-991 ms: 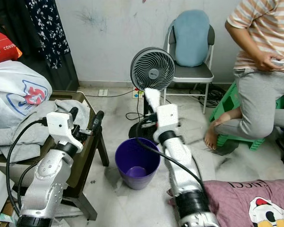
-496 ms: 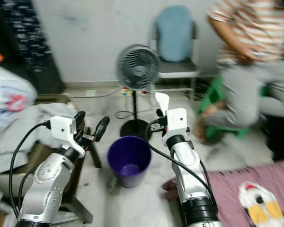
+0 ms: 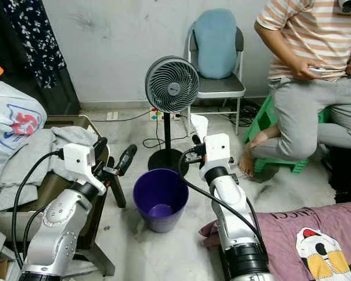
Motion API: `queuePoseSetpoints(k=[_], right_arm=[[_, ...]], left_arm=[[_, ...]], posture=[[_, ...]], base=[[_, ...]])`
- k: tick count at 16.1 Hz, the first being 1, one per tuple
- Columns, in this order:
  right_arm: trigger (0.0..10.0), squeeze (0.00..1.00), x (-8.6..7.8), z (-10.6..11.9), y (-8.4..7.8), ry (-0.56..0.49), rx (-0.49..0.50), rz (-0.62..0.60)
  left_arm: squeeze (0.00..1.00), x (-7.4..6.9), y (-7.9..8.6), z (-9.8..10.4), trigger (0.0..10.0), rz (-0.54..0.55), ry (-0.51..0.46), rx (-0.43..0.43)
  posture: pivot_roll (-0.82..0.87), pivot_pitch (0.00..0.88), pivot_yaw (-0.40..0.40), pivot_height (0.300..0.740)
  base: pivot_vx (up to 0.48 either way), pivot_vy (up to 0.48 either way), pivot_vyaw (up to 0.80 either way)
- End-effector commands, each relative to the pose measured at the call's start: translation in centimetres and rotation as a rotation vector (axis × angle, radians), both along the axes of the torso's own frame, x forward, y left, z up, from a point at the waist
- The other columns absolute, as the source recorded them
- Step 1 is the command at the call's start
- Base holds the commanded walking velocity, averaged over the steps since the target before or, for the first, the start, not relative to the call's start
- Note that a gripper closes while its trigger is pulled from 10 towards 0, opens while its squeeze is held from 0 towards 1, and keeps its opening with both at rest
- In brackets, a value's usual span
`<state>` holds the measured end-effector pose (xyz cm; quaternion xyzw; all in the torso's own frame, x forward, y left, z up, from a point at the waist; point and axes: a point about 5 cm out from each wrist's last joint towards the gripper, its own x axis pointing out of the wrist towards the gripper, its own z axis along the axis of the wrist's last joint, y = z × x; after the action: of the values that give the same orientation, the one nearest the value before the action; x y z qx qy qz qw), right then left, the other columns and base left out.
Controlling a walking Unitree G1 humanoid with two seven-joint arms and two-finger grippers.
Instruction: Clean up the room
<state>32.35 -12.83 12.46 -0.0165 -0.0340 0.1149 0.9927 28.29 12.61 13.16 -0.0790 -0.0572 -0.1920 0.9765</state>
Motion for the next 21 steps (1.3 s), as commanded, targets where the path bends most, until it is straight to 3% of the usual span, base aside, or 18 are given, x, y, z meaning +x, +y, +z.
queuePoseSetpoints(k=[1,21], right_arm=[[10.0,0.00,0.18,0.28,0.08,-0.006,-0.004,0.002],[10.0,0.00,0.55,0.19,0.16,-0.005,-0.024,0.000]], left_arm=[[0.00,-0.16,-0.18,0.39,10.0,-0.022,-0.014,-0.002],[0.00,0.10,-0.45,0.60,10.0,-0.030,-0.022,0.006]], posture=[[-0.04,0.000,-0.020,0.740],[-0.04,0.000,-0.023,0.740]], base=[[0.000,0.000,0.00],[0.330,0.000,0.00]])
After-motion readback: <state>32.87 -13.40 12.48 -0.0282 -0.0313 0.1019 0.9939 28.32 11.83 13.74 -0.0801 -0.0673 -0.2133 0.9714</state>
